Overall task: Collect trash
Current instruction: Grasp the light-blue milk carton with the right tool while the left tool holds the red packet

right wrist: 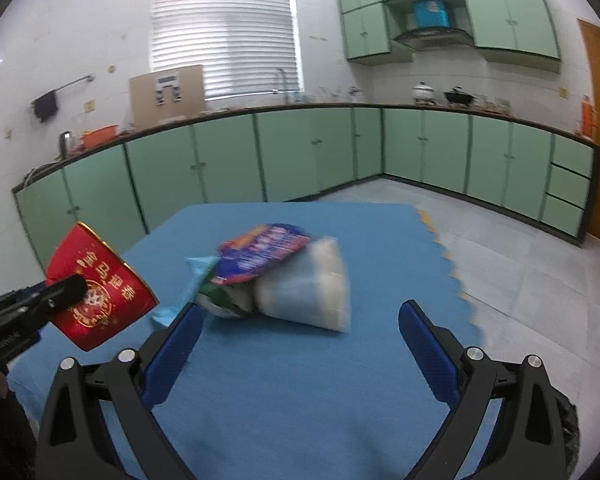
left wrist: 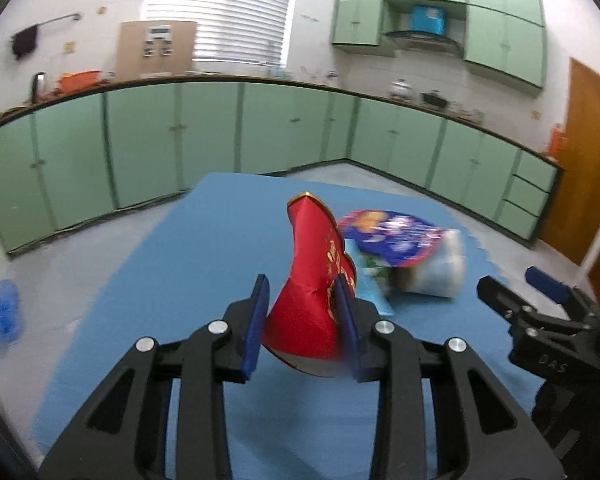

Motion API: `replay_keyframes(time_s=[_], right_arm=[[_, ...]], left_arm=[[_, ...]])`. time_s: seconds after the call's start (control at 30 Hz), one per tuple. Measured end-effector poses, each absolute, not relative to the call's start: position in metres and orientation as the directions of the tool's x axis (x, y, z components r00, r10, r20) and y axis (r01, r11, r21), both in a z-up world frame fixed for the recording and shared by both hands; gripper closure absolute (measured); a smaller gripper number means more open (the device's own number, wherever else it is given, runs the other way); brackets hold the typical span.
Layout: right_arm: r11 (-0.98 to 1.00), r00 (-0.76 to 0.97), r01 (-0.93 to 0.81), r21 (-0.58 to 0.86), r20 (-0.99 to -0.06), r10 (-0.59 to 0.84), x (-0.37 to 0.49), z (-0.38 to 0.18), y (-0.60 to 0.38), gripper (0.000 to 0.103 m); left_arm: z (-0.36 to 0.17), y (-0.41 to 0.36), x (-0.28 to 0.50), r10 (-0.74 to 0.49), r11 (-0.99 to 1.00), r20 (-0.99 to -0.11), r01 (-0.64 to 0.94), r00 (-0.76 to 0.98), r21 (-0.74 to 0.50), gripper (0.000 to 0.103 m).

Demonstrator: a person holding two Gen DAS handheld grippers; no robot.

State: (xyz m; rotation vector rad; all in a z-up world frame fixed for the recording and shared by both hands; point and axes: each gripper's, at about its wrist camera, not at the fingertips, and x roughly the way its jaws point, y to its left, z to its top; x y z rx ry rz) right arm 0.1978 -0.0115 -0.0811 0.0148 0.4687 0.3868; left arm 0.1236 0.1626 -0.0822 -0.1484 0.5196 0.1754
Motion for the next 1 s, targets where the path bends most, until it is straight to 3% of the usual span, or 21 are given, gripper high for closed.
replay_keyframes(time_s=[0.23,0.7,0.8,1.0], right_arm=[[0.910,0.798,-0.402,0.103,-0.448,0.403,0.205,-0.084,0.041,0.007],[0.920,0.756,-0.387,0.059,-0.550,0.353,0.225,-0.104,0.092,0.017],[0.922,0.741,-0.382,0.059,-0.576,0.344,0.231,-0.109,0.099,0.024],[0.915,0.698,-0.399,0.059,-0.628,0.344,0.240,-0.115,0.112,0.054]], left_arm=[[-0.087,0.197,0.130,0.213,0.958,-0.516,-0.280,0.830,-0.056,0.072],[-0.105,0.233,0.131,0.211,0.947,-0.545,-0.308,0.811,-0.091,0.072],[-0.106,0.235,0.130,0.210,0.946,-0.548,-0.310,0.810,-0.096,0.072],[-0.107,0.236,0.131,0.197,0.946,-0.553,-0.305,0.809,-0.108,0.072]])
